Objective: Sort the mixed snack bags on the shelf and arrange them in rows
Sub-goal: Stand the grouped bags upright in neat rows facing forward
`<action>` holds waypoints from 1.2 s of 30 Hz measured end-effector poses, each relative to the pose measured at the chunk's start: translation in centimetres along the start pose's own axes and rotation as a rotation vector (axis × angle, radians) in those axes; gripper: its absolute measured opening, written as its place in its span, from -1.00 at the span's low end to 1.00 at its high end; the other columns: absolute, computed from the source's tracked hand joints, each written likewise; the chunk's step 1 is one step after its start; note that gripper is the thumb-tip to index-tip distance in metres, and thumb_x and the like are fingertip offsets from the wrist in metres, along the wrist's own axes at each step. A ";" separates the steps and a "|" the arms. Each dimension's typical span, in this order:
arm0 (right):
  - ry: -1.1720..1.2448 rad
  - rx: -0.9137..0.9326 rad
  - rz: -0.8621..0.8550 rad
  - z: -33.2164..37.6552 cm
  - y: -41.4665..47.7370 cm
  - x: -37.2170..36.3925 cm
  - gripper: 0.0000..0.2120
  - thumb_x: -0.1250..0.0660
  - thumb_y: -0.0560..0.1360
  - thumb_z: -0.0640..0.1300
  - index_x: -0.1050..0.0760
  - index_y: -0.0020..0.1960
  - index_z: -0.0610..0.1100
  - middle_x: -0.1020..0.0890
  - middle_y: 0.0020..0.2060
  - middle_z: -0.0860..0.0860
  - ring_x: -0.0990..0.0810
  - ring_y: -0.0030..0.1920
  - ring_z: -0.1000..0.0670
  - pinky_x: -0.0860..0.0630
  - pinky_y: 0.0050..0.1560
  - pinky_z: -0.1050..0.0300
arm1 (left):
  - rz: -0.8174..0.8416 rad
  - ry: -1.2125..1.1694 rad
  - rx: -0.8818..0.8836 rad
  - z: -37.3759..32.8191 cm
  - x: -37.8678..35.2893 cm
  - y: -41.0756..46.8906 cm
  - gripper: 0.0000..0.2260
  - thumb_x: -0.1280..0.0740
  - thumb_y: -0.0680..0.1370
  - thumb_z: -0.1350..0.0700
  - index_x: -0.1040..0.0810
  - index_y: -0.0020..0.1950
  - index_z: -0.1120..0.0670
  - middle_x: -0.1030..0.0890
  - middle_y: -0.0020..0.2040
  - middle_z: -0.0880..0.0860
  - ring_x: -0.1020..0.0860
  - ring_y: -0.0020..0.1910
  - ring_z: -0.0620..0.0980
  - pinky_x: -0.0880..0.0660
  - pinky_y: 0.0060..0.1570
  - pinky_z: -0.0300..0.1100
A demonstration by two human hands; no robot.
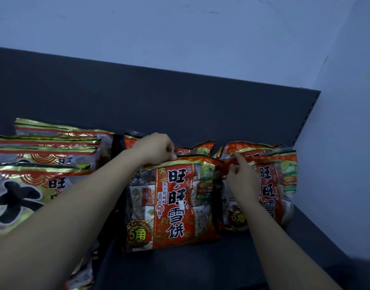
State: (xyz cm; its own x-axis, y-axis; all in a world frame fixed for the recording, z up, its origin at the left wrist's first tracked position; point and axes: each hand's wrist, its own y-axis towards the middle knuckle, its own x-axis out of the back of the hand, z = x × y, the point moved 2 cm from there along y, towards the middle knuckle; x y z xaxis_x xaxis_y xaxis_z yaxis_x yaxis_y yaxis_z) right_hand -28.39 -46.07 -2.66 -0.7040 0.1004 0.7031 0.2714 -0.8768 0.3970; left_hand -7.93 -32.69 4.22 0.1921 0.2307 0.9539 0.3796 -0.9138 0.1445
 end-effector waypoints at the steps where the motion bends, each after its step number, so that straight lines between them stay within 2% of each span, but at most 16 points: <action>1: -0.003 0.003 0.038 -0.2 0.1 -0.2 -0.63 -0.15 0.64 -0.07 -0.33 0.44 0.05 -0.62 -0.05 -0.09 -0.54 -0.18 -0.09 -0.31 -0.37 0.17 | -0.036 0.005 0.010 -0.1 -0.1 0.1 -0.80 -0.37 0.53 -0.03 -0.56 -0.28 -0.03 -0.60 -0.25 -0.04 -0.56 -0.20 -0.01 -0.54 -0.18 -0.07; 5: 0.094 0.033 -0.053 0.2 0.4 0.4 -0.88 -0.22 0.61 -0.18 -0.51 0.08 -0.08 -0.61 -0.09 -0.02 -0.52 -0.18 -0.05 -0.35 -0.30 0.13 | -0.140 0.045 0.051 -0.4 -0.9 0.0 -0.78 -0.32 0.57 -0.04 -0.52 -0.27 -0.03 -0.57 -0.27 -0.03 -0.53 -0.26 -0.02 -0.44 -0.30 -0.16; 8: 0.155 0.030 -0.032 0.1 0.1 0.8 -0.90 -0.24 0.60 -0.22 -0.52 0.03 -0.10 -0.54 -0.16 0.05 -0.49 -0.18 -0.01 -0.37 -0.24 0.13 | -0.155 0.079 0.062 -0.6 -1.2 0.0 -0.83 -0.30 0.58 -0.04 -0.59 -0.11 0.00 -0.59 -0.24 -0.02 -0.55 -0.25 -0.01 -0.41 -0.34 -0.18; 12: 0.185 0.073 0.019 0.1 -0.4 1.2 -0.92 -0.25 0.59 -0.22 -0.49 -0.02 -0.07 -0.55 -0.17 0.05 -0.52 -0.15 -0.03 -0.40 -0.23 0.13 | -0.200 0.118 0.074 -0.8 -1.3 -0.1 -0.83 -0.30 0.58 -0.03 -0.60 -0.09 0.02 -0.56 -0.26 -0.01 -0.55 -0.24 0.03 -0.39 -0.36 -0.18; 14: 0.165 0.073 0.094 0.4 -0.4 1.5 -0.94 -0.26 0.60 -0.19 -0.48 0.04 -0.07 -0.55 -0.13 0.04 -0.55 -0.10 -0.06 -0.44 -0.21 0.10 | -0.222 0.123 0.083 -1.0 -1.4 -0.2 -0.83 -0.30 0.58 -0.02 -0.57 -0.13 0.02 -0.53 -0.29 -0.02 -0.54 -0.25 0.04 -0.36 -0.38 -0.19; 16: 0.151 0.044 0.178 0.9 -0.5 1.9 -0.72 -0.29 0.59 -0.16 -0.41 0.29 -0.07 -0.58 -0.03 0.01 -0.58 0.00 -0.09 -0.54 -0.07 -0.02 | -0.232 0.118 0.081 -1.1 -1.5 -0.3 -0.84 -0.30 0.58 -0.01 -0.53 -0.17 0.00 -0.50 -0.31 -0.03 -0.53 -0.26 0.03 -0.35 -0.40 -0.20; 18: 0.144 0.014 0.213 1.2 -0.8 2.2 -0.47 -0.32 0.57 -0.13 -0.22 0.48 -0.06 -0.61 0.07 -0.02 -0.58 0.08 -0.10 -0.55 0.06 -0.08 | -0.237 0.123 0.067 -1.2 -1.5 -0.4 -0.85 -0.31 0.57 0.00 -0.54 -0.17 0.01 -0.51 -0.30 -0.03 -0.53 -0.26 0.04 -0.37 -0.38 -0.19; 22: 0.152 0.012 0.161 1.8 -1.9 2.6 -0.33 -0.35 0.55 -0.09 -0.08 0.55 -0.06 -0.59 0.13 -0.01 -0.55 0.16 -0.09 -0.53 0.10 -0.07 | -0.245 0.149 0.045 -1.4 -1.0 -0.6 -0.85 -0.32 0.56 -0.02 -0.59 -0.11 0.03 -0.58 -0.21 0.00 -0.56 -0.19 0.05 -0.44 -0.33 -0.16; 25: 0.086 0.052 0.140 2.1 -2.9 2.9 -0.41 -0.35 0.55 -0.05 -0.19 0.49 -0.05 -0.55 0.08 0.03 -0.54 0.12 -0.04 -0.51 0.04 0.00 | -0.248 0.178 0.042 -1.4 -0.8 -1.0 -0.86 -0.33 0.55 -0.03 -0.58 -0.03 0.02 -0.61 -0.12 0.00 -0.58 -0.13 0.04 -0.46 -0.32 -0.16; 26: 0.057 0.070 0.132 2.2 -3.3 3.0 -0.50 -0.35 0.54 -0.02 -0.29 0.42 -0.04 -0.55 0.05 0.04 -0.54 0.08 -0.02 -0.50 -0.02 0.05 | -0.239 0.198 0.050 -1.3 -0.9 -1.1 -0.85 -0.34 0.54 -0.03 -0.59 -0.02 0.03 -0.62 -0.12 0.00 -0.58 -0.14 0.04 -0.46 -0.33 -0.16; 28: -0.011 0.125 0.138 2.5 -4.4 3.2 -0.80 -0.33 0.55 0.05 -0.46 0.11 -0.02 -0.57 -0.08 0.05 -0.57 -0.07 0.02 -0.47 -0.17 0.11 | -0.190 0.235 0.075 -1.1 -1.0 -1.4 -0.85 -0.35 0.52 -0.01 -0.60 -0.03 0.04 -0.61 -0.17 0.00 -0.58 -0.20 0.02 -0.43 -0.39 -0.18; 29: -0.026 0.158 0.185 2.7 -5.0 3.1 -0.83 -0.32 0.54 0.09 -0.47 -0.07 0.00 -0.57 -0.18 0.07 -0.57 -0.15 0.04 -0.45 -0.23 0.14 | -0.169 0.239 0.084 -1.1 -0.9 -1.5 -0.87 -0.35 0.51 0.01 -0.61 -0.05 0.05 -0.61 -0.19 0.01 -0.57 -0.23 0.02 -0.41 -0.42 -0.18; 30: -0.028 0.181 0.280 2.7 -5.7 2.8 -0.76 -0.33 0.53 0.14 -0.46 -0.20 0.01 -0.56 -0.27 0.08 -0.55 -0.23 0.06 -0.45 -0.27 0.16 | -0.165 0.233 0.091 -1.1 -0.9 -1.6 -0.90 -0.36 0.50 0.05 -0.61 -0.08 0.06 -0.61 -0.20 0.02 -0.57 -0.24 0.02 -0.41 -0.43 -0.18; 32: -0.027 0.173 0.572 2.8 -7.5 1.5 -0.67 -0.35 0.49 0.19 -0.49 -0.30 -0.01 -0.58 -0.32 0.05 -0.56 -0.26 0.05 -0.49 -0.21 0.14 | -0.207 0.190 0.100 -1.2 -0.6 -1.9 -0.94 -0.37 0.48 0.14 -0.63 -0.17 0.07 -0.64 -0.21 0.03 -0.59 -0.25 0.05 -0.51 -0.38 -0.14; 34: -0.074 0.149 0.822 2.4 -9.0 0.2 -0.70 -0.38 0.47 0.20 -0.59 -0.19 -0.04 -0.65 -0.17 0.02 -0.61 -0.10 0.02 -0.56 -0.02 0.06 | -0.264 0.124 0.101 -1.2 -0.3 -2.1 -0.93 -0.38 0.48 0.16 -0.62 -0.20 0.07 -0.64 -0.18 0.02 -0.60 -0.20 0.07 -0.56 -0.29 -0.11; 36: -0.082 0.149 0.900 1.9 -9.9 -0.8 -0.70 -0.41 0.45 0.18 -0.64 -0.01 -0.04 -0.64 0.01 0.04 -0.58 0.05 0.01 -0.54 0.12 0.03 | -0.310 0.068 0.084 -1.3 -0.3 -2.7 -0.92 -0.36 0.52 0.14 -0.61 -0.17 0.03 -0.63 -0.14 0.01 -0.59 -0.14 0.08 -0.51 -0.27 -0.12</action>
State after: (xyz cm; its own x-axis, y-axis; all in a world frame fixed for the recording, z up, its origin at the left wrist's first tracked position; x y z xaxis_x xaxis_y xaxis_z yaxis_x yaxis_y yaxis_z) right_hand -29.28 -36.51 -6.00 -0.1385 -0.5537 0.8211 0.7810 -0.5709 -0.2532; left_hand -10.17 -30.71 3.91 -0.0037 0.4682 0.8836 0.4844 -0.7722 0.4112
